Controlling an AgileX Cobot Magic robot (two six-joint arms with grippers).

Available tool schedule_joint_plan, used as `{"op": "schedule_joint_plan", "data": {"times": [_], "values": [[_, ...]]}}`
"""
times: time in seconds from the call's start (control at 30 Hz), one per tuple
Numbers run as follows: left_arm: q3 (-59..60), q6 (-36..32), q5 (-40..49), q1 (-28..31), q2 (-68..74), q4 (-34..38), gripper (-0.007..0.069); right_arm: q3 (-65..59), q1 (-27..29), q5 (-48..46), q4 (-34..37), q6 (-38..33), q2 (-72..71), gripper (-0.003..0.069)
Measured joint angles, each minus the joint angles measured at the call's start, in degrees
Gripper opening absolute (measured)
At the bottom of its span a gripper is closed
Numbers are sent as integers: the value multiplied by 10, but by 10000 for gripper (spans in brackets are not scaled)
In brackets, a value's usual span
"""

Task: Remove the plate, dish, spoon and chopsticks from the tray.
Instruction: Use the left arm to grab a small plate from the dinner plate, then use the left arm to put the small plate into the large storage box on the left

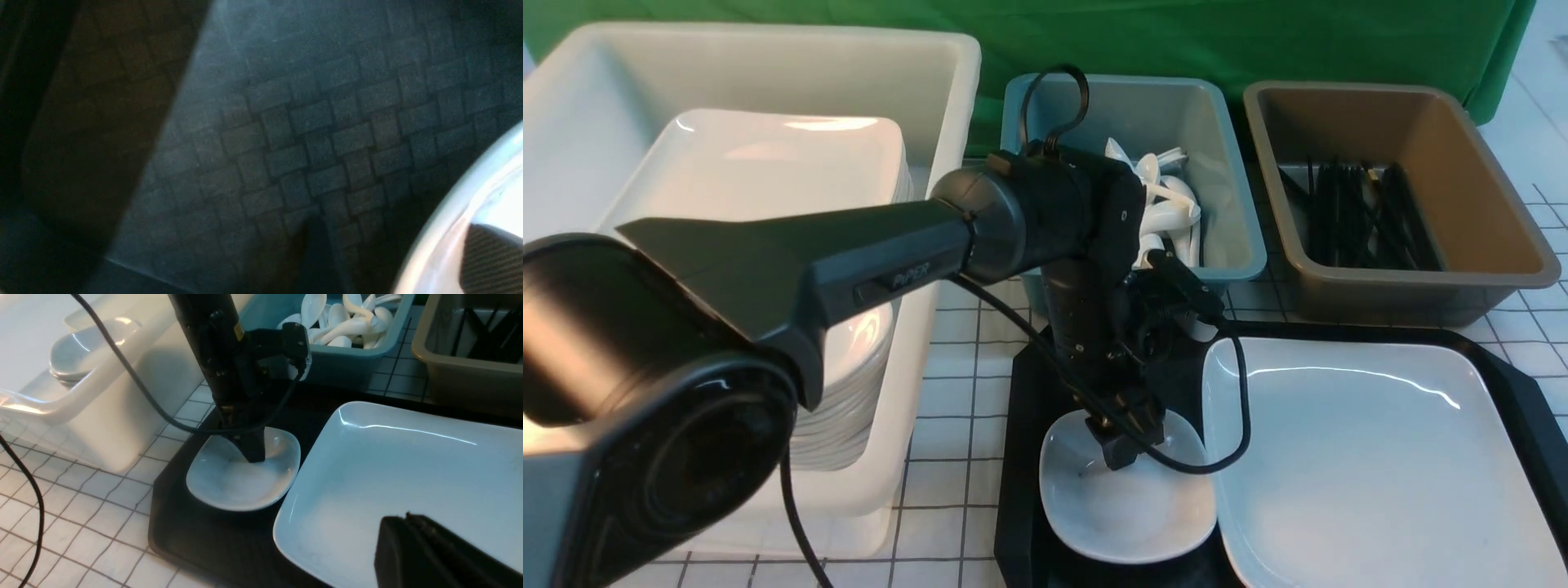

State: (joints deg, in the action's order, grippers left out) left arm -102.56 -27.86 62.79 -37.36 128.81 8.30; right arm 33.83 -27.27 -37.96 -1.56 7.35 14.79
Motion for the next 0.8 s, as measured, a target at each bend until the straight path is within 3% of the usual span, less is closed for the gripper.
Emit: {"op": "schedule_joint_plan", "data": {"times": [0.2,0.43,0.53,0.67,0.8], "values": [[-5,4,51,1,1,0,171,0,0,0,0,-1,0,43],[-40,54,82,2,-34,4,31,0,0,0,0,-1,0,43],[-60,85,76,2,-55,-5,11,0,0,0,0,-1,0,43],[-103,175,71,3,-124,-6,8,0,0,0,0,-3,0,43],[-114,208,70,4,-186,9,8,0,0,0,0,-8,0,43]]}}
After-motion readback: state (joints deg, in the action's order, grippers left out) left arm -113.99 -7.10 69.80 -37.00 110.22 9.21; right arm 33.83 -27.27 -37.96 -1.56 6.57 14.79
